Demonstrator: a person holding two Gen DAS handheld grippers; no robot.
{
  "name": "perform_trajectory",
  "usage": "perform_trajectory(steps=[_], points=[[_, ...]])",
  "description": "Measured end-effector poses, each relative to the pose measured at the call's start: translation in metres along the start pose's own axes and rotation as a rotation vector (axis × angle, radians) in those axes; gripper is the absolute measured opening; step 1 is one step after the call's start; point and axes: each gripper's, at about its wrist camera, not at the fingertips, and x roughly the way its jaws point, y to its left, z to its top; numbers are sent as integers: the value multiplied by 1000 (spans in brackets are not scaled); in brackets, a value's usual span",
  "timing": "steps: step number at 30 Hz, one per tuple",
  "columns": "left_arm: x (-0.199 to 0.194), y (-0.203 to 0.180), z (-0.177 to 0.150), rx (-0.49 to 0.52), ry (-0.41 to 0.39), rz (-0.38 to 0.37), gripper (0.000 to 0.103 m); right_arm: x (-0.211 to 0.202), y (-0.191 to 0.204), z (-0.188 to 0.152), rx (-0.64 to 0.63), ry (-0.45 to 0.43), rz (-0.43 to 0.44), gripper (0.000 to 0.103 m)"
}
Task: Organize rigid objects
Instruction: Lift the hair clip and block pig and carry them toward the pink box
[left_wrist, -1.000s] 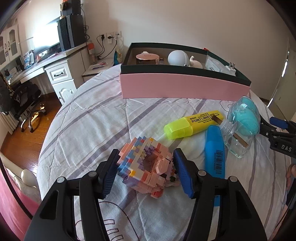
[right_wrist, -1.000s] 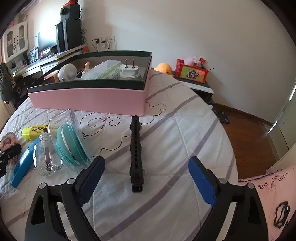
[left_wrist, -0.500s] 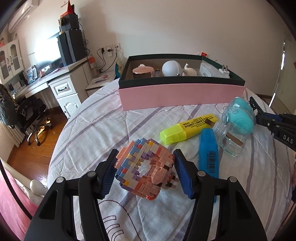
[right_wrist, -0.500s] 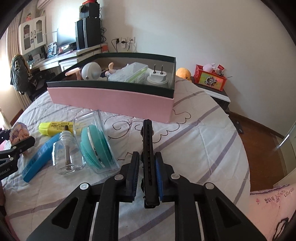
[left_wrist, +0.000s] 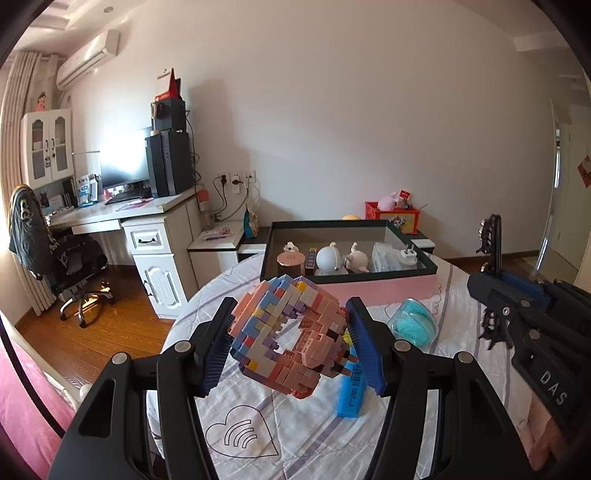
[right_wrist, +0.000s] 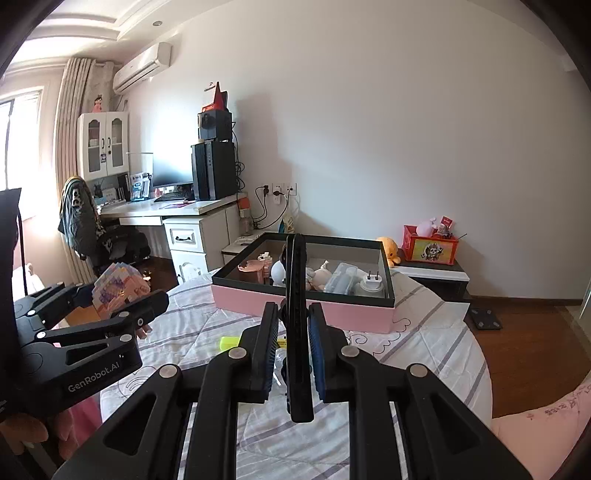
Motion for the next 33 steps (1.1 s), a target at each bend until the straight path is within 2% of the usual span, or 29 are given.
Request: perform_trajectory(steps=[8,15,24,33], points=[[-34,2,9,-19,-56,4,61,-23,22,12,-28,-30,-4,17],[-41,5,10,-22,-67,1,61,-31,29,15,-43,-39,4,17],[-27,4,15,-25,-67,25,61,-14,25,16,-48,-24,19,17],[25,-6,29,0,-38,24,61,26,12,27,-44,-7,18,17]])
